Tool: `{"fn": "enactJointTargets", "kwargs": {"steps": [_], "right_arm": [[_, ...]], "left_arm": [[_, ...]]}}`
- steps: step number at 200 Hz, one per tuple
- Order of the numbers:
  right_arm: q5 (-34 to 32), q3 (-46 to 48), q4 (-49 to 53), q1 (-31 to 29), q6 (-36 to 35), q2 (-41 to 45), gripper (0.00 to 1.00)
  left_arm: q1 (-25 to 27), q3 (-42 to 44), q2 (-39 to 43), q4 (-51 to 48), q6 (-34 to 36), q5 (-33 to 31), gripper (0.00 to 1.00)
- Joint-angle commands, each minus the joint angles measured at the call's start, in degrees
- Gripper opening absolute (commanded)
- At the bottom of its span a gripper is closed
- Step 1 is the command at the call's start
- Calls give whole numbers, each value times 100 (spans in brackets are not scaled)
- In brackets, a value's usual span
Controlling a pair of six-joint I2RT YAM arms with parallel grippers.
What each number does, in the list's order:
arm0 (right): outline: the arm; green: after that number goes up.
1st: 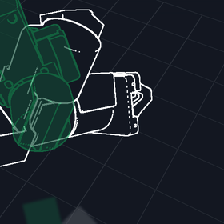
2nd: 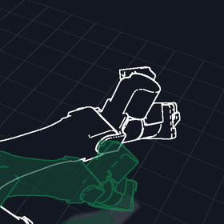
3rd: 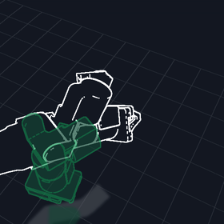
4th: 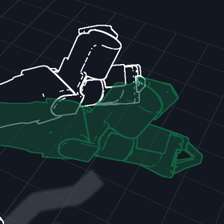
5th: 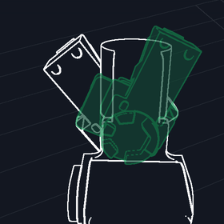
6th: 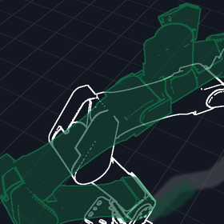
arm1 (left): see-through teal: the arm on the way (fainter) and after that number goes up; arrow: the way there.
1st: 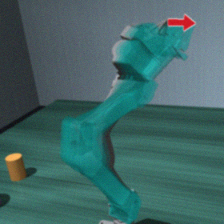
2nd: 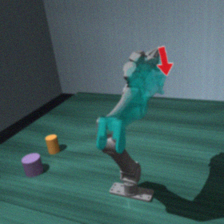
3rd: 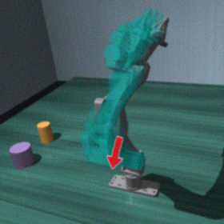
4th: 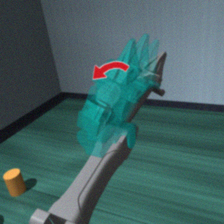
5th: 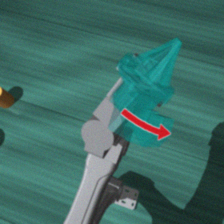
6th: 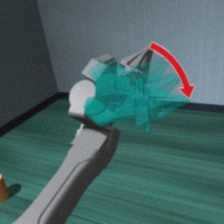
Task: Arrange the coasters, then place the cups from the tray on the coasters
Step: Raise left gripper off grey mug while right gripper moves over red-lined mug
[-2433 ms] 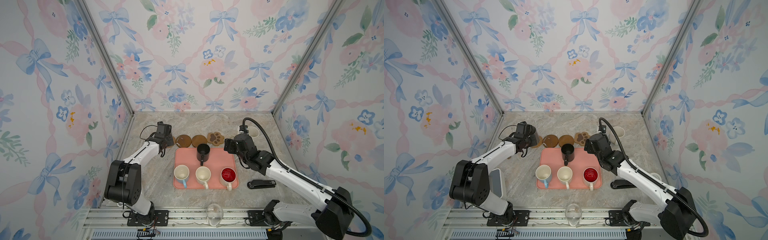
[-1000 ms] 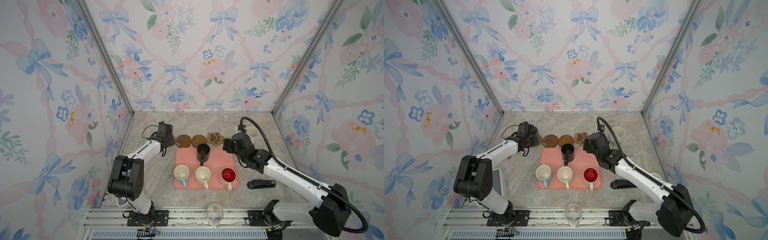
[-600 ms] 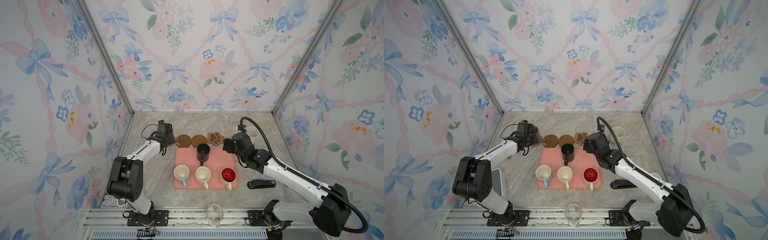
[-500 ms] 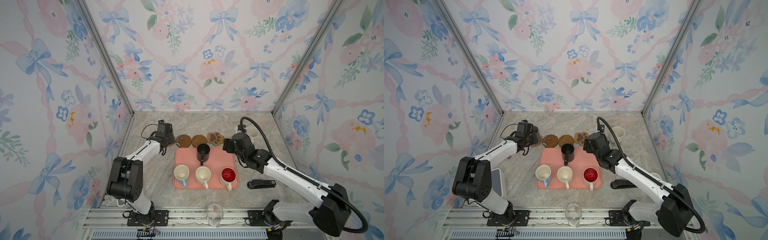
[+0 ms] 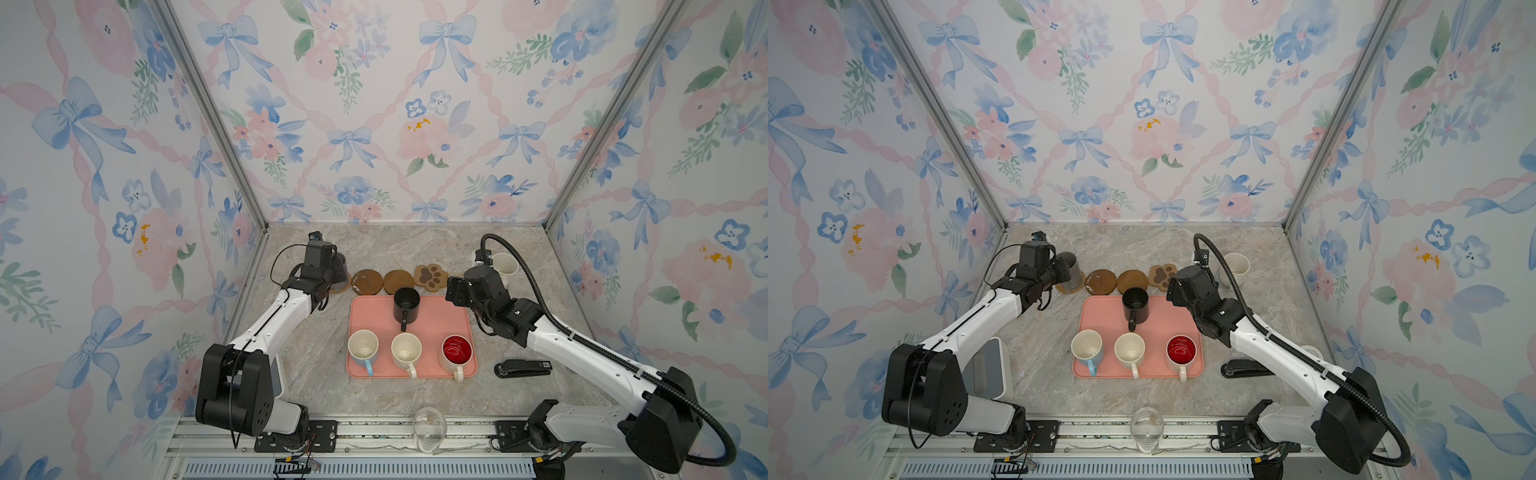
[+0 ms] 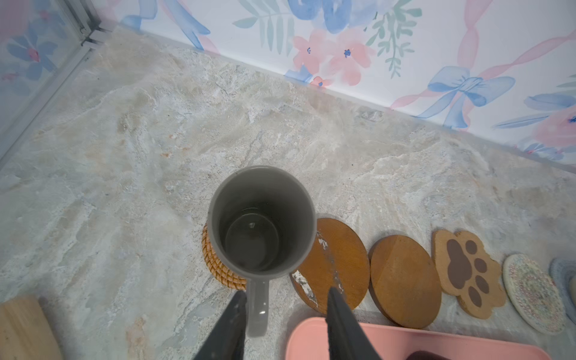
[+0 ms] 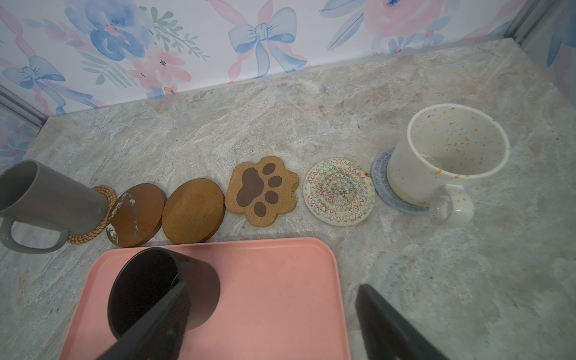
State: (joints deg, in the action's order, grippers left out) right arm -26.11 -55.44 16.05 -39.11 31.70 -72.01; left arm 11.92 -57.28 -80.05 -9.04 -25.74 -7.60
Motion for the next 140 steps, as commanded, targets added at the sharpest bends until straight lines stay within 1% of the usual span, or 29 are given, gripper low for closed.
{"fn": "enactJointTargets", "kwargs": {"steps": [1, 23, 52, 68, 81, 94, 117, 136, 137, 140], "right_arm": [[0, -201, 147, -59, -55, 46, 86], [-2, -302, 309, -141, -110, 55, 86], [-70, -512, 852, -367, -268, 211, 86], [-93, -523, 1225, -616, -371, 405, 85], [-136, -434, 1596, -862, -383, 593, 85], [-406, -339, 2021, -1221, -378, 792, 83], [-1079, -224, 2901, -1906, -27, 1150, 83], [-1193, -117, 3438, -2302, 368, 1436, 83], [-1194, -108, 3456, -2320, 516, 1436, 83], [-1195, -79, 3517, -2372, 579, 1468, 83]], "left_arm": [[54, 172, 412, 59, -91, 159, 40], [274, 341, 823, 75, -137, 131, 41], [804, 605, 1336, 198, -176, -172, 43], [1119, 810, 1568, 368, -218, -294, 44], [1310, 1031, 1741, 567, -289, -364, 47], [1463, 1331, 1893, 878, -259, -351, 50], [1559, 2021, 2108, 1441, -332, -346, 53], [1606, 2327, 2223, 1685, -349, -233, 54], [1609, 2331, 2227, 1690, -347, -229, 54], [1618, 2374, 2241, 1705, -350, -232, 55]]}}
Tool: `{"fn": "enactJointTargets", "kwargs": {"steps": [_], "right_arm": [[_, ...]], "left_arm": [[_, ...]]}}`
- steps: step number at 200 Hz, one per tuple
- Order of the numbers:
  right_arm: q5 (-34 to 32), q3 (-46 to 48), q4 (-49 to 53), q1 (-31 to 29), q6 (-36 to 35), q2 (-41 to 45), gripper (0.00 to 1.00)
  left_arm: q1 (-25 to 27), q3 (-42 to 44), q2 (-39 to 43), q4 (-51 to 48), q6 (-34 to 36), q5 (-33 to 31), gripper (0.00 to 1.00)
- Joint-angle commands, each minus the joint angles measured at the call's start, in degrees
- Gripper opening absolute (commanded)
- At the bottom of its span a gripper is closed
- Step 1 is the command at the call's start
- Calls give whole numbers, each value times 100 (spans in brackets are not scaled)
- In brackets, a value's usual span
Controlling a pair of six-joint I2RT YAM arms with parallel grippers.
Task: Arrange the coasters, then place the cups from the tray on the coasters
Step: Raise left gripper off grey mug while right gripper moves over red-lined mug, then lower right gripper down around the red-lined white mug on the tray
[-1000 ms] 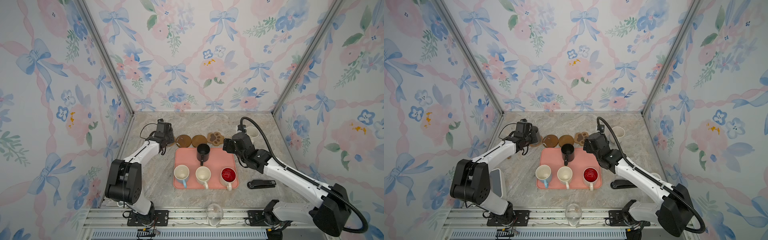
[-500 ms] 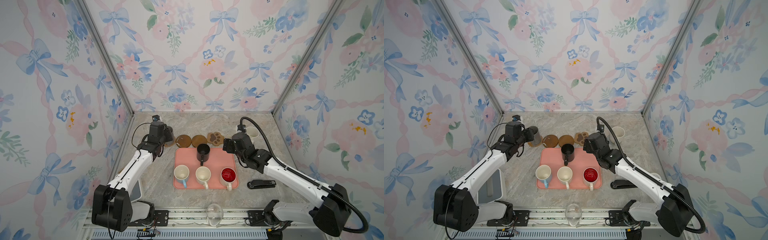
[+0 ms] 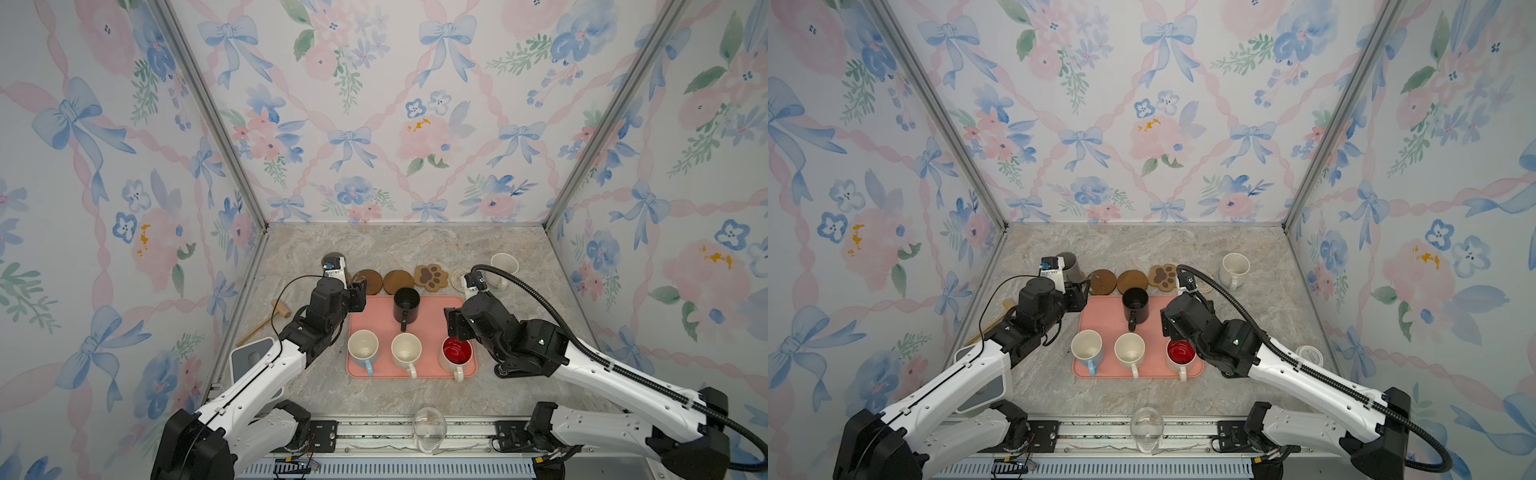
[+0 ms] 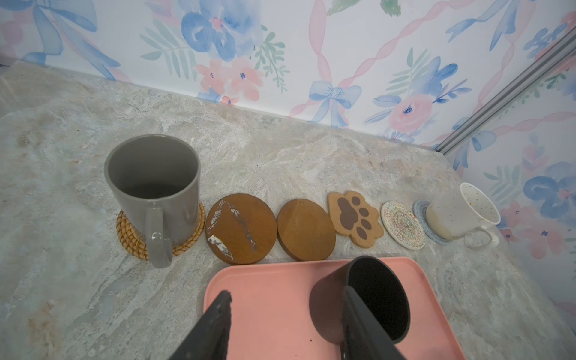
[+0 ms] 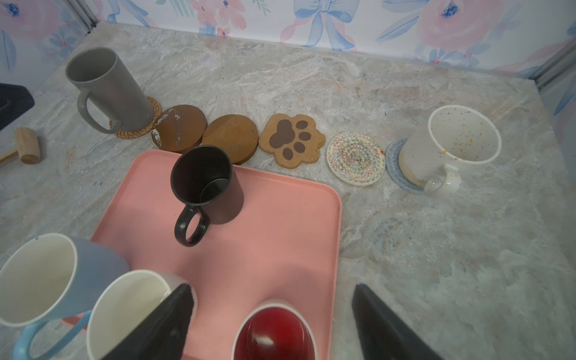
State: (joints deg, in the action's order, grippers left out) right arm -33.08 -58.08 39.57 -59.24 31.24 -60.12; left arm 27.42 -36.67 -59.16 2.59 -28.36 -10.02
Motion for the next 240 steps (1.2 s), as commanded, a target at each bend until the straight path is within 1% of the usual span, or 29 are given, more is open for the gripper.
{"fn": "enactJointTargets", "kwargs": {"steps": [1, 27, 54, 80, 105, 132, 163, 181, 199, 240], "right_arm": [[-502, 193, 1188, -372, 649, 293, 83], [-468, 449, 1536, -664, 1166, 421, 83], [-419, 488, 2027, -860, 1690, 273, 82], [-292, 633, 2130, -1125, 2073, 187, 82], [-100, 794, 2181, -1279, 2449, 154, 80], [215, 1078, 1932, -1401, 2747, 133, 77], [478, 1467, 1359, -1491, 2946, 37, 72], [570, 1617, 1022, -1511, 2980, -32, 69], [618, 1698, 759, -1511, 2982, -152, 68], [719, 1774, 454, -1509, 2949, -475, 65]], "left_arm": [[78, 320, 155, 546, -89, 10, 55], [210, 510, 318, 687, -47, 10, 56], [244, 713, 567, 729, 15, -58, 57], [246, 947, 859, 871, 1, 40, 58], [246, 1156, 1049, 1091, 8, 135, 58], [247, 1192, 1108, 1115, 95, 86, 59], [246, 1192, 1002, 1154, 153, 130, 60], [246, 1140, 870, 1186, 155, 200, 60], [246, 1093, 745, 1216, 145, 311, 60], [255, 1058, 525, 1396, 15, 412, 61]]}}
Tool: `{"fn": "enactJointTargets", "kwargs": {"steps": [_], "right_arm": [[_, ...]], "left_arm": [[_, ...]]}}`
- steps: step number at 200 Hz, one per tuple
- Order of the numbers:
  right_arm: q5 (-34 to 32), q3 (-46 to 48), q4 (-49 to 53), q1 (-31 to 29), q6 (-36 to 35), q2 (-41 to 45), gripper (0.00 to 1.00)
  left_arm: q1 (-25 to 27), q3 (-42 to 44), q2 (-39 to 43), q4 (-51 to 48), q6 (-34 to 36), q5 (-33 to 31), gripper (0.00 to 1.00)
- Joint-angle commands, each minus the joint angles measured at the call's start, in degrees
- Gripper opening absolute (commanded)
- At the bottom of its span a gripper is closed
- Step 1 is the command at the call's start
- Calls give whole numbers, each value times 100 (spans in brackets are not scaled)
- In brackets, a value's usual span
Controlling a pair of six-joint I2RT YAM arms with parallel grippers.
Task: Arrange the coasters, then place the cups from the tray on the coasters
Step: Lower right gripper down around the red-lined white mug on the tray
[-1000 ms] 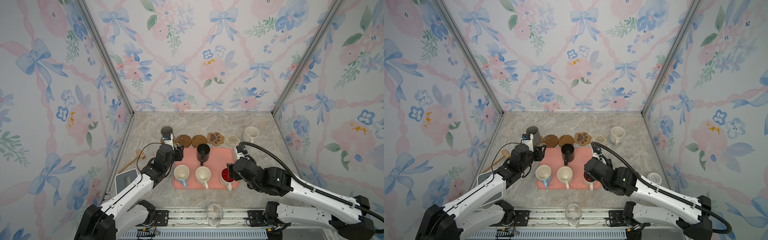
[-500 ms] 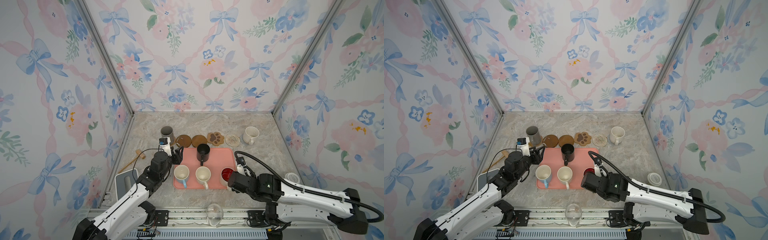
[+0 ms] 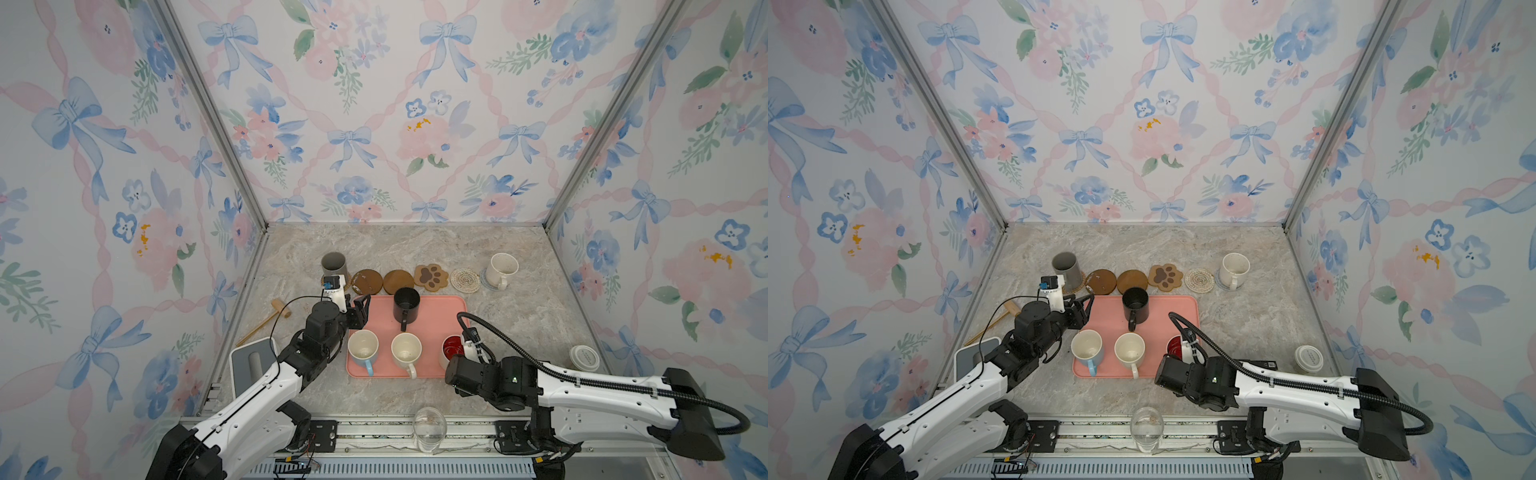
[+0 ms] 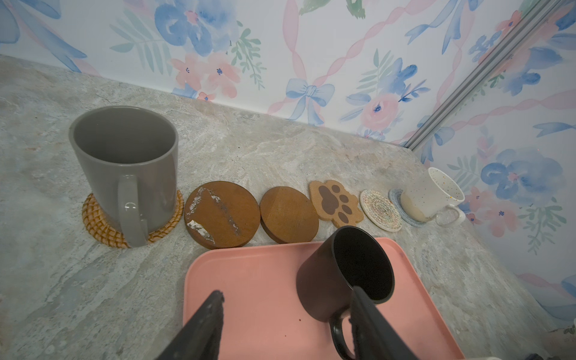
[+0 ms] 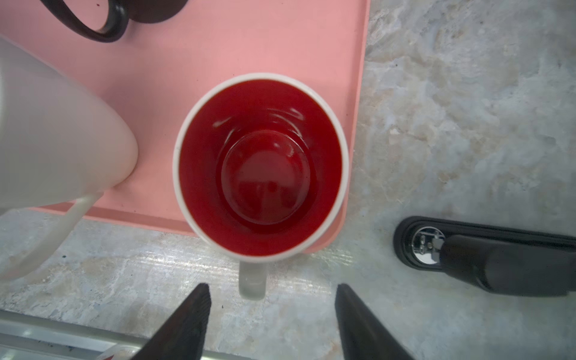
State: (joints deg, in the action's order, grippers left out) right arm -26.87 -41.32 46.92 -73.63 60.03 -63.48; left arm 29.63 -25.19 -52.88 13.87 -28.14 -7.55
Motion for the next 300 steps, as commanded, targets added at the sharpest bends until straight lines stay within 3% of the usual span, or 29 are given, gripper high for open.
{"fn": "enactJointTargets", "kwargs": {"steps": [1, 227, 300], "right_arm": [[101, 102, -289, -72, 70, -147, 65], [953, 356, -902, 751, -409, -556, 44], [1124, 324, -916, 995, -653, -736, 41]], "left_arm": [[34, -90, -105, 271, -7, 170, 61], [35, -118, -189, 318, 48, 148, 61], [35, -118, -209, 319, 66, 147, 61]]}}
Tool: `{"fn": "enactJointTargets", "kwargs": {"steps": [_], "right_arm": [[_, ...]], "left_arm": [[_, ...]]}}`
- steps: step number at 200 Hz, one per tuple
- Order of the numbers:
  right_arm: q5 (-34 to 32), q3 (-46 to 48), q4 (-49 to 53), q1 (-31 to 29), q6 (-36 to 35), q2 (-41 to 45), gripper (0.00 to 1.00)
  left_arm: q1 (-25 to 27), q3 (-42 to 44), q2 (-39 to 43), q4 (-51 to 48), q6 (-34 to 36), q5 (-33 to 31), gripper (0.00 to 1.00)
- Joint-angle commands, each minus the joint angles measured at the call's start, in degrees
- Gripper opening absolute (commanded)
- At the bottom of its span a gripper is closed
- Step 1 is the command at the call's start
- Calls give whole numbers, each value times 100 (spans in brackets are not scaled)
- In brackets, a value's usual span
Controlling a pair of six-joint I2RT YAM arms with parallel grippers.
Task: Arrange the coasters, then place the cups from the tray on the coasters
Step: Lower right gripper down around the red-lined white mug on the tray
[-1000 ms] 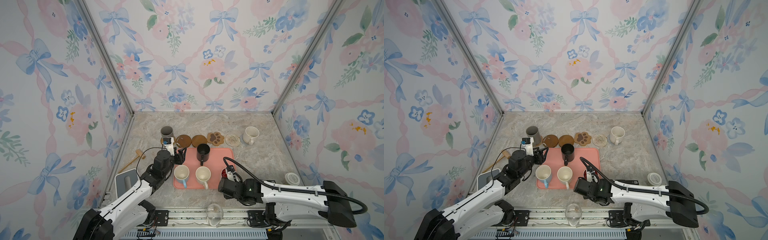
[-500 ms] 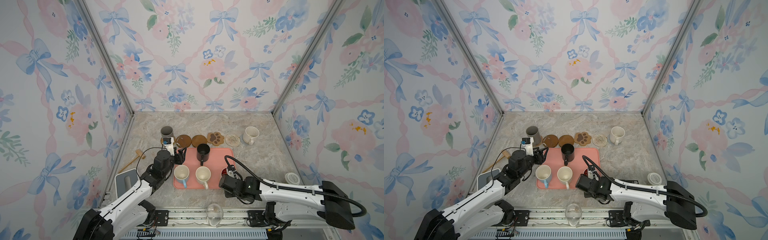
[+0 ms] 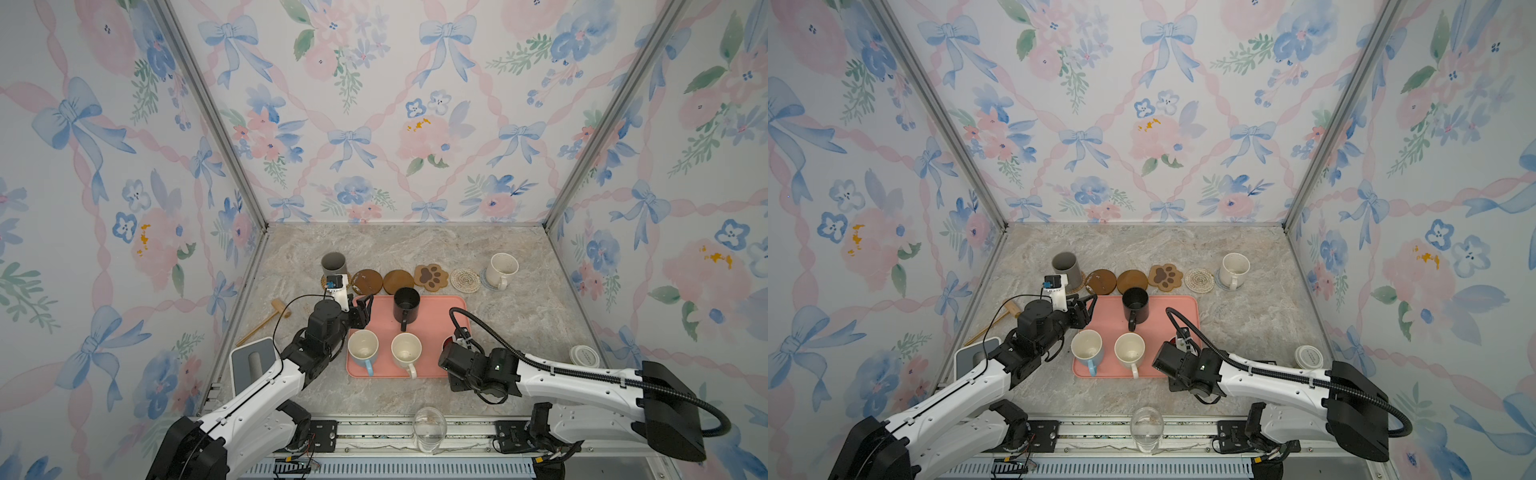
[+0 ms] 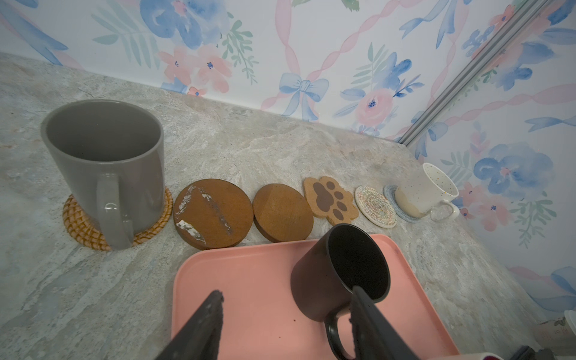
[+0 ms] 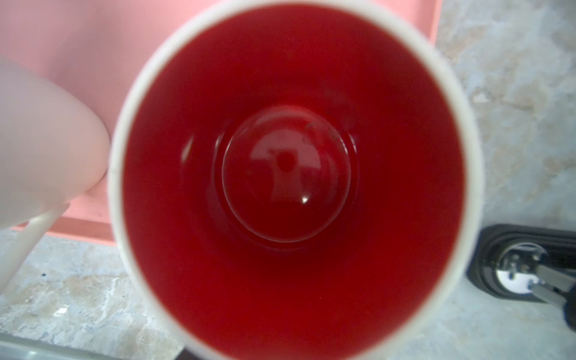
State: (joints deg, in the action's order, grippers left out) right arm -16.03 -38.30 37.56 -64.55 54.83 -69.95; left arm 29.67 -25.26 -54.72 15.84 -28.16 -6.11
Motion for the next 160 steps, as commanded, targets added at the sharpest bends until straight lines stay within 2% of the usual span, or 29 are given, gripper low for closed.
{"fn": "enactJointTargets", "kwargs": {"steps": [1, 66, 160], "right_arm": [[43, 19, 22, 90, -140, -93, 41], [-30, 7, 39, 202, -157, -131, 36], [-72, 3, -100, 277, -165, -177, 37]], "left_arm": [[30, -111, -28, 122, 63, -1, 61], [31, -94, -12, 122, 77, -19, 61], [31, -78, 31, 132, 90, -31, 62]]}}
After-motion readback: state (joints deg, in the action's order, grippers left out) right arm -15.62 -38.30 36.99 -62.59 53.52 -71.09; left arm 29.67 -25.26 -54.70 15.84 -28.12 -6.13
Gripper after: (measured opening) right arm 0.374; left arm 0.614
